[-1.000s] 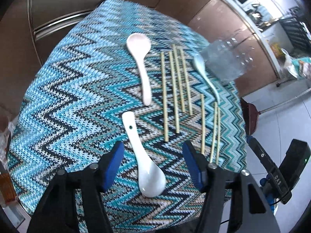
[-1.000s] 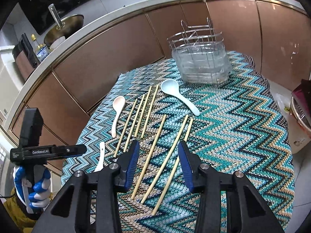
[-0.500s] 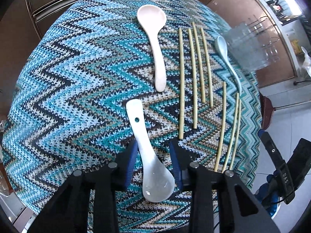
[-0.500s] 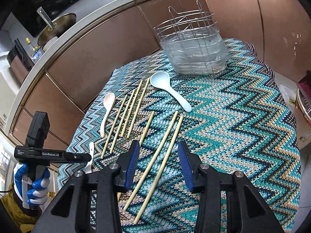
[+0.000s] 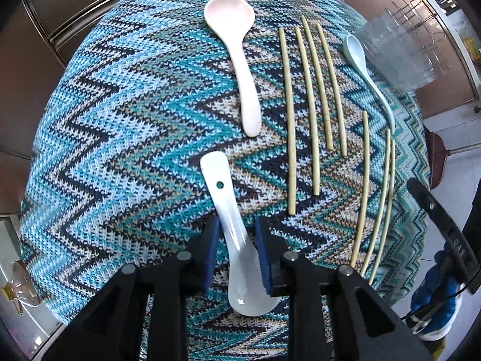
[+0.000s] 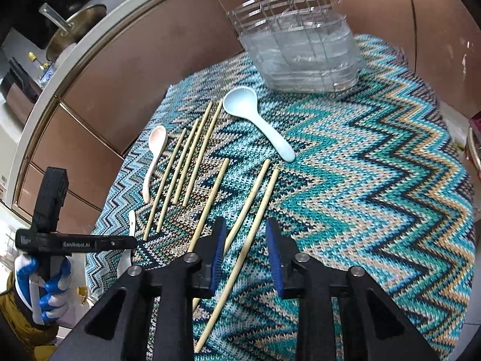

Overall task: Organize utensils
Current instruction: 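Grasp the white spoon with the left tool while the right tool grasps a bamboo chopstick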

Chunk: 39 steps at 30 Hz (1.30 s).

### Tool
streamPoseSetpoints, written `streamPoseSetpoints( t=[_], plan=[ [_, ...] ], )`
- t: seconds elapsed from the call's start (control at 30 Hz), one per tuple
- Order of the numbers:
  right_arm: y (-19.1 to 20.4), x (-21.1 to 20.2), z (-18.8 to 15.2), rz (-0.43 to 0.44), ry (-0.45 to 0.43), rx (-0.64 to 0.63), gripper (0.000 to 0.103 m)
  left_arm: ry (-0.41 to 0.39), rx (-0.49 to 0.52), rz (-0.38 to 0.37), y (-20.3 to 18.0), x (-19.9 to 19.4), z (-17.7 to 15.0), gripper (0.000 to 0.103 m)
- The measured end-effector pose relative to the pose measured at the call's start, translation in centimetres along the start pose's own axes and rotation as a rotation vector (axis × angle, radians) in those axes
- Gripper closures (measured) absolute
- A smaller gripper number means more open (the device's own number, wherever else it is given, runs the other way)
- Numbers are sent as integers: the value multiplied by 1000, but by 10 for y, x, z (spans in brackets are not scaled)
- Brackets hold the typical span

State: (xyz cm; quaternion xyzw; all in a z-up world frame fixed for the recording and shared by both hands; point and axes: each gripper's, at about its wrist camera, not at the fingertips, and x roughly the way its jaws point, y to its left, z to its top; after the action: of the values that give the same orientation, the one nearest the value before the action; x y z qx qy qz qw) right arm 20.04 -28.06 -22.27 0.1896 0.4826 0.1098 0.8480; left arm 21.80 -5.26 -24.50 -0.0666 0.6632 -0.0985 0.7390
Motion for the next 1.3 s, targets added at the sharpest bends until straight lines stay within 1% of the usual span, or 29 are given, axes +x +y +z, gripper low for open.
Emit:
streamPoseSetpoints(
  t=[0.03, 0.27, 0.37, 0.43, 0.53, 0.6, 0.67, 0.77, 0.9, 0.93, 1.1, 1.3],
  plan=[
    [1, 4, 3, -9, 15, -3, 80, -2, 1, 4, 0, 0, 0, 84],
    [2, 39, 18, -112, 136, -19, 81, -6, 10, 11, -3, 2, 0, 84],
    [2, 42, 22, -138, 150, -29, 83, -15, 4, 11, -2, 1, -2, 86],
    [5, 45, 23, -160, 157, -39, 88, -22, -7, 5, 2, -1, -4, 86],
    [5, 46, 23, -166, 157, -34, 92, -37, -21, -28, 10, -4, -7, 88],
    [5, 42, 20, -156, 145, -25, 94, -47, -28, -59, 16, -7, -10, 89],
    [8, 35, 16, -140, 127, -28, 96, -56, -24, -71, 18, -9, -14, 89],
    [14, 20, 9, -141, 95, -47, 97, -91, -22, -107, 23, -17, -21, 89],
    [28, -1, 0, -142, 40, -72, 97, -165, 0, -148, 27, -37, -34, 89],
    [31, -5, -2, -142, 28, -78, 98, -196, 6, -163, 29, -44, -38, 89],
    [43, -26, -13, -145, -31, -107, 98, -293, 7, -200, 36, -69, -52, 89],
    [61, -44, -22, -140, -101, -153, 98, -372, 13, -211, 44, -95, -60, 90]
  ],
)
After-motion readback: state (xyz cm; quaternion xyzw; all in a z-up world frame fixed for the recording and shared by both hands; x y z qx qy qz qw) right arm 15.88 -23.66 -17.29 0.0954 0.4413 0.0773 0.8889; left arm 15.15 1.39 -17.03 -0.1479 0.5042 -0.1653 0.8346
